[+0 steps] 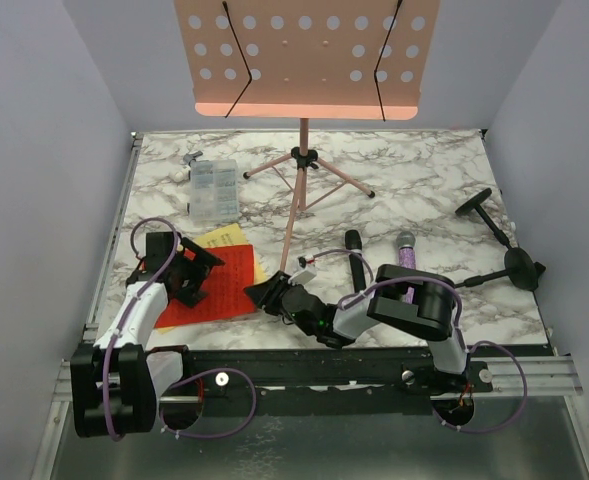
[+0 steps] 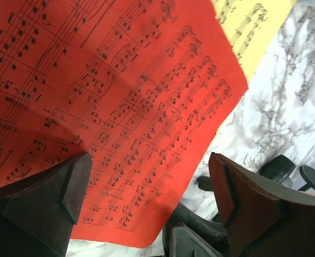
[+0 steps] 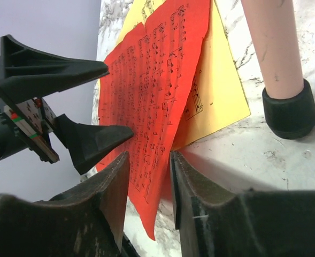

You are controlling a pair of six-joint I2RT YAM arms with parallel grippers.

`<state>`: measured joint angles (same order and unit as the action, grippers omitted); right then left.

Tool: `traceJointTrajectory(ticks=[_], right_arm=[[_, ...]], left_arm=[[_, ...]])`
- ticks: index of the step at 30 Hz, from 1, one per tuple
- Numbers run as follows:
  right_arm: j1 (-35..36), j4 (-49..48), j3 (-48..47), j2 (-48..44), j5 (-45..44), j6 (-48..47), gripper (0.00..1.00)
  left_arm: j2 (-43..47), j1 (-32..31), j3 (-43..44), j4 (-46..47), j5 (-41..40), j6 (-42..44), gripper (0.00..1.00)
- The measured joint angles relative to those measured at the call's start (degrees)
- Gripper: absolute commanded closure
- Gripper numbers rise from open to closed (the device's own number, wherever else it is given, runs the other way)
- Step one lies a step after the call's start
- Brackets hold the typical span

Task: Set up the instrument practice props

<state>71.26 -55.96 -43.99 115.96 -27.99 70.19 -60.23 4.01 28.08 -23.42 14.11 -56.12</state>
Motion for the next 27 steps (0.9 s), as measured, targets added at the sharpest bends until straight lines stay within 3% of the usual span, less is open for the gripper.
traceJointTrajectory(ticks=[7,15,22,25,27], right_arm=[[-0.2,-2.38,0.0,1.62,1.55,0.42,0.59],[-0.9,-2.34,-0.92,2.71,4.02,0.7,0.67],[-1.14,-1.95,-1.22,3.89,4.76,0.87,0.86],[-1.16,-0.24,-2.75,3.89,4.76,-0.22,0.98],[-1.16,0.52,-3.65,3.85,4.74,-1.6,1.0]], left_arm=[[-2.45,-1.53,-0.04,0.07,0.0,0.0,0.01],[-2.45,-2.73,-0.04,0.22,0.04,0.07,0.01],[-0.87,-3.54,-0.04,0.24,0.11,0.63,0.01],[0.0,-3.67,0.0,0.24,0.26,1.42,0.01],[0.81,-3.67,0.28,0.17,0.57,2.51,0.01]])
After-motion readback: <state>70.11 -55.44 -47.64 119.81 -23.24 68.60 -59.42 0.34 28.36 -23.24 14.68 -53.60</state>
